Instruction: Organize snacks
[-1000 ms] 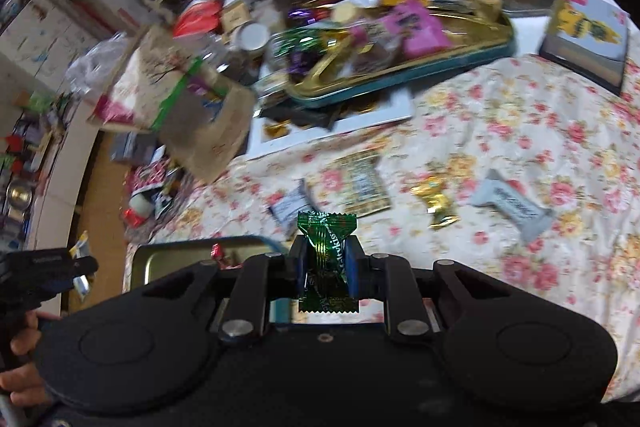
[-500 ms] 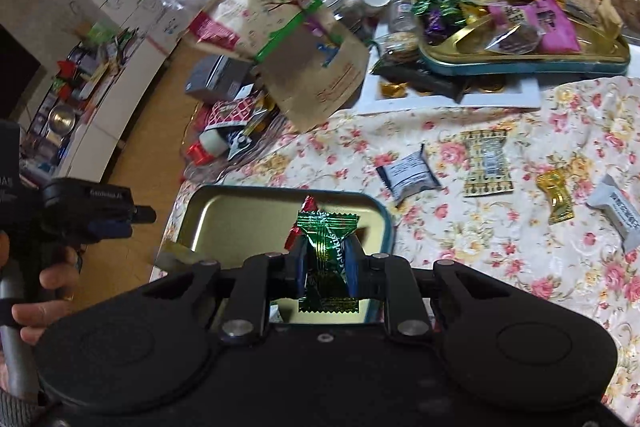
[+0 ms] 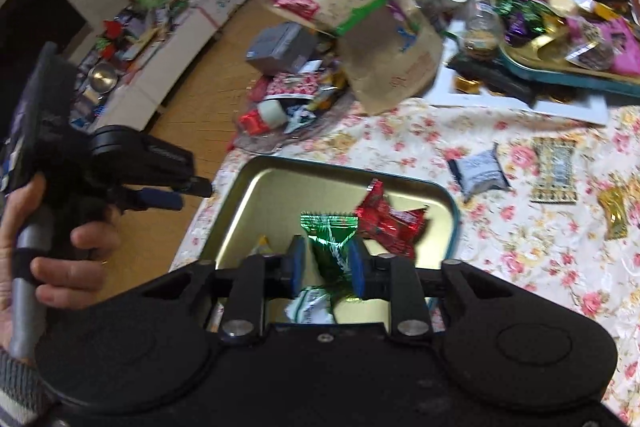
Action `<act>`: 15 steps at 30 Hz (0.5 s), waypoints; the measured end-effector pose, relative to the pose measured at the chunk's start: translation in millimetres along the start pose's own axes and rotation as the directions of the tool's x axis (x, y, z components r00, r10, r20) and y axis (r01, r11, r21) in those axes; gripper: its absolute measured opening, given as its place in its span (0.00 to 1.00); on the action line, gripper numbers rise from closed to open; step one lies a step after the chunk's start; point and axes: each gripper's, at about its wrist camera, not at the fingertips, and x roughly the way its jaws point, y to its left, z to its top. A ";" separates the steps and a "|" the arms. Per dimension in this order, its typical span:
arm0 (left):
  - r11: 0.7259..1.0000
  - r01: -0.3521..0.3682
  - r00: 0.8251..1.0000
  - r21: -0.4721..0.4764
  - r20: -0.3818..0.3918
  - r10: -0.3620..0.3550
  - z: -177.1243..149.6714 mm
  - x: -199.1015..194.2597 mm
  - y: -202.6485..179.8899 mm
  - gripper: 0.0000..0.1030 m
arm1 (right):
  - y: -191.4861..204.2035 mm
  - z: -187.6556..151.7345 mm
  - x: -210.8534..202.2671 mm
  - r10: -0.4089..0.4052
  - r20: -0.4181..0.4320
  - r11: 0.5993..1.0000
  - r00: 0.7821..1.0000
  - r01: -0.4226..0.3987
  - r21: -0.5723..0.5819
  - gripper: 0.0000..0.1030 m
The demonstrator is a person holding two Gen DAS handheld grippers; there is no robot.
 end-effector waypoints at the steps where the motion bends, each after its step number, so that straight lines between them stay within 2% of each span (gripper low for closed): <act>1: 1.000 0.001 1.000 0.002 -0.002 -0.001 -0.2 0.5 -0.2 0.46 | 1.3 -0.2 -1.1 0.011 0.002 1.000 1.000 -0.011 -0.006 0.34; 5: 1.000 -0.005 1.000 0.019 -0.002 0.005 -1.6 1.7 -3.2 0.46 | 4.6 0.4 -4.7 0.012 0.012 1.000 1.000 -0.011 -0.029 0.36; 15: 0.999 -0.003 1.000 0.052 -0.011 0.004 -4.5 3.7 -11.6 0.46 | -4.8 3.6 0.1 -0.108 -0.004 0.994 0.994 0.108 -0.017 0.39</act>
